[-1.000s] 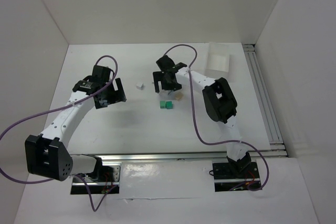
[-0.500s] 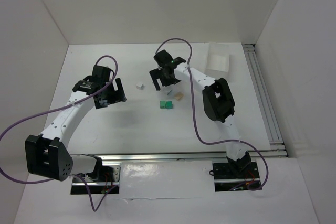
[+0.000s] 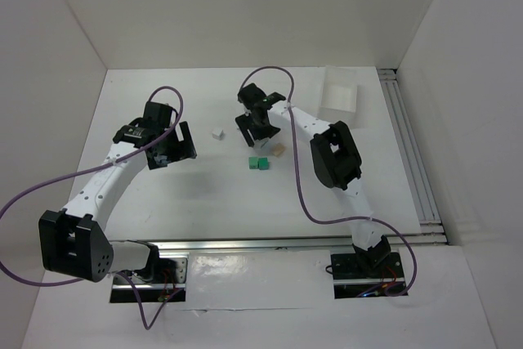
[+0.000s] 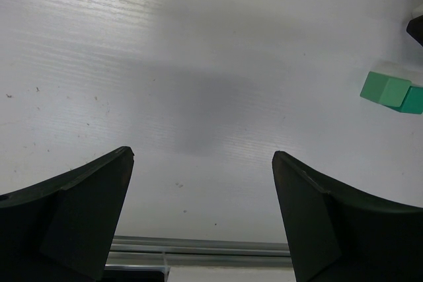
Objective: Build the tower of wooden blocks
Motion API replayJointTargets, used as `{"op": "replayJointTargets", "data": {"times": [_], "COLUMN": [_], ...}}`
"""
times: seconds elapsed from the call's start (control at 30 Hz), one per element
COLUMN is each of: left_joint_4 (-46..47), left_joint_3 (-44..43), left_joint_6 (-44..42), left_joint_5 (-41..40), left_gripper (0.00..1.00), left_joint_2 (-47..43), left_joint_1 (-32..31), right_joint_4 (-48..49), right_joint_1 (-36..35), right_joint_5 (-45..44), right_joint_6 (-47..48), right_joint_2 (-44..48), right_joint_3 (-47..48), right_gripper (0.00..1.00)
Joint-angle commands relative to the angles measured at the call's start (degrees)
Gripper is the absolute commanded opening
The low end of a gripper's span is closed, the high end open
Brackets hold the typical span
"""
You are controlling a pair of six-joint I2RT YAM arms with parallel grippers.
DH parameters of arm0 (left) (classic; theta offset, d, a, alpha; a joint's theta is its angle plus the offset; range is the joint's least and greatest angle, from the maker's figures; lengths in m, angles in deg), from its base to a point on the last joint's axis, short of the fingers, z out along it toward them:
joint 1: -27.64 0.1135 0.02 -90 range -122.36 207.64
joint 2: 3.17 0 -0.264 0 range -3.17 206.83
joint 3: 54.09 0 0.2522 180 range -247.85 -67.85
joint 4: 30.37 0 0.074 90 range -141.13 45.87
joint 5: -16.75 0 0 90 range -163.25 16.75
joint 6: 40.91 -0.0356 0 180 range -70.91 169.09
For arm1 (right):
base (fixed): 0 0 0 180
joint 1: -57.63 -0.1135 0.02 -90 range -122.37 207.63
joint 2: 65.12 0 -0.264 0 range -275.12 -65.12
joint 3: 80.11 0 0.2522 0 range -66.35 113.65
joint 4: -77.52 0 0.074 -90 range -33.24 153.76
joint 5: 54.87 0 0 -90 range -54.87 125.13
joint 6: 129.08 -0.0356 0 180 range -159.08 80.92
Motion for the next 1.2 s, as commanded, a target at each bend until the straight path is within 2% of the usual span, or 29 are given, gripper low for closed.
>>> {"op": "replayJointTargets", "data": {"times": [0.0,0.17,0.23,0.27,0.4,0.47,0.67,0.8,0.93,1.17], "left_joint_4": [0.68,0.68,0.68,0.68,0.68,0.68,0.68,0.68,0.68,0.68], "left_joint_3": [-1.55,-1.55,-1.55,-1.55,-1.02,-1.02,-1.02,-1.02,-1.02,-1.02], "left_joint_6": [-0.28,-0.28,-0.28,-0.28,-0.28,-0.28,-0.8,-0.8,-0.28,-0.28], "left_joint_5": [-0.07,-0.07,-0.07,-0.07,-0.07,-0.07,-0.07,-0.07,-0.07,-0.15], "left_gripper": [1.0,1.0,1.0,1.0,1.0,1.0,1.0,1.0,1.0,1.0], "left_joint_2": [0.05,0.05,0.05,0.05,0.05,0.05,0.05,0.05,0.05,0.05], "left_joint_1": [-0.2,-0.2,-0.2,-0.2,-0.2,-0.2,-0.2,-0.2,-0.2,-0.2], "right_joint_4": [0.47,0.47,0.47,0.47,1.52,1.53,4.6,9.52,13.12,15.67], "right_joint_1": [0.02,0.54,0.54,0.54,0.54,0.54,0.54,0.54,-2.7,-6.66], "right_joint_5": [0.68,0.68,0.68,0.68,0.16,-0.98,-5.2,-6.43,-10.21,-12.86], "right_joint_6": [0.89,0.36,-0.16,-0.17,-0.69,-1.22,-10.34,-20.45,-28.62,-33.74], "right_joint_2": [-0.81,-2.04,-2.04,-2.04,-1.42,-0.11,6.21,12.79,18.17,23.01], "right_joint_3": [1.35,1.98,1.98,1.98,1.36,0.84,-1.62,-10.47,-17.79,-25.62], "right_gripper": [0.75,0.62,0.62,0.55,0.53,0.49,0.49,0.49,0.49,0.49]}}
